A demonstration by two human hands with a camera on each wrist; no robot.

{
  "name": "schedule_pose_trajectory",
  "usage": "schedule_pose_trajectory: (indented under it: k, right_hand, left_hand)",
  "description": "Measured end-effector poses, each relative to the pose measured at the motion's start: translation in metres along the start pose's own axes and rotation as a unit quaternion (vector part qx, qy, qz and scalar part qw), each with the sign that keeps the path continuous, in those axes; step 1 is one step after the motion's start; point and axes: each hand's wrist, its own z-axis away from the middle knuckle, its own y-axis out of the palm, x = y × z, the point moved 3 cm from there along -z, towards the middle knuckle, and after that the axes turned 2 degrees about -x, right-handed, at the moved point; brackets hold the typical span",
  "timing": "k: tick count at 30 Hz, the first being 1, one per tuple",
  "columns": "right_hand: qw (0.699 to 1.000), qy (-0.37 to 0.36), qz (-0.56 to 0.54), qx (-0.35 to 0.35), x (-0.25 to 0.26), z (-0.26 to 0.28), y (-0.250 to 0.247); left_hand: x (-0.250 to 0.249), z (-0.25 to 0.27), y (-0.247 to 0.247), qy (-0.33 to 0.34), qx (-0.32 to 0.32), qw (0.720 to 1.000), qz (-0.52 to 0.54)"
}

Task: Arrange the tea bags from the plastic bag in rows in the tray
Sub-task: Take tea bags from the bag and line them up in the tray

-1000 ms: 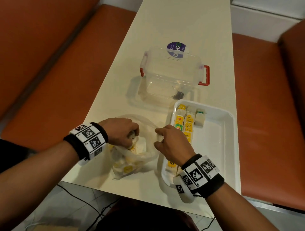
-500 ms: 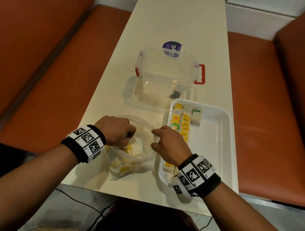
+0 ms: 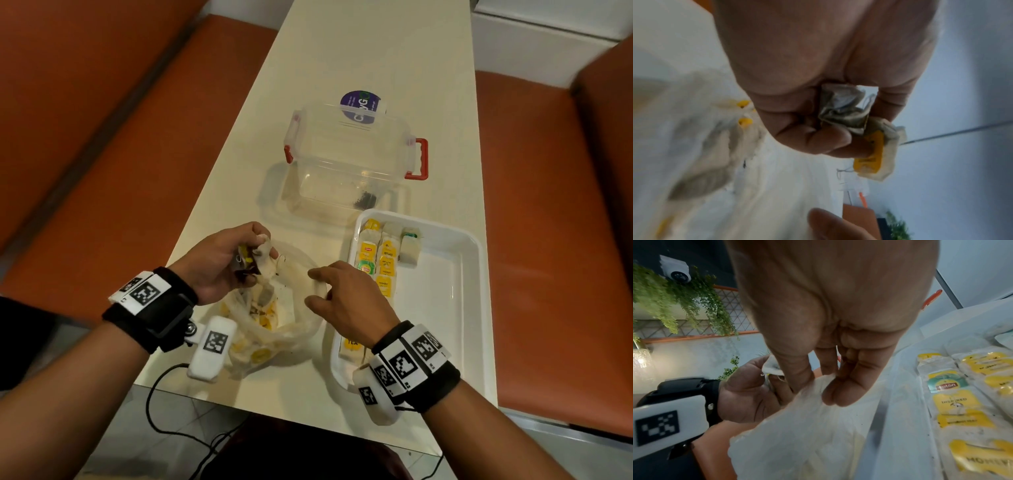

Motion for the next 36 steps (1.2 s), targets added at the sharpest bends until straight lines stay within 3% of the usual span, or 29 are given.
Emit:
schedule_pose_trajectory:
  k: [6, 14, 18, 25, 30, 32, 36]
  right_hand:
    - [0.993, -0.022, -0.072, -0.089, 0.007, 0.009, -0.017]
    - [0.953, -0.126, -0.196, -0.194, 0.017, 0.023, -0.038]
    - [0.938, -0.126, -0.234, -0.222, 0.007, 0.025, -0.048]
    - [0.909, -0.078, -0.336, -0.232, -0.015, 0.026, -0.069]
    - [0.878, -0.062, -0.426, -0.208, -0.025, 0.029, -0.089]
    - [0.883, -0.057, -0.424, -0.192, -0.03, 0.029, -0.095]
    - [0.92, -0.057, -0.35, -0.166, -0.04, 0.029, -0.101]
  left_hand:
    - [0.004, 0.003, 0.019, -0.021, -0.007, 0.984, 0.179]
    - [0.004, 0.007, 0.065, -0.019, 0.057, 0.967, 0.248]
    - [0.009, 0.005, 0.078, -0.033, 0.034, 0.959, 0.278]
    - [0.021, 0.002, 0.094, -0.072, 0.01, 0.971, 0.226]
    - [0.024, -0.002, 0.098, -0.046, 0.001, 0.984, 0.173]
    - [0.02, -0.002, 0.102, -0.023, 0.016, 0.988, 0.153]
    - [0.012, -0.004, 0.116, 0.05, 0.055, 0.996, 0.04]
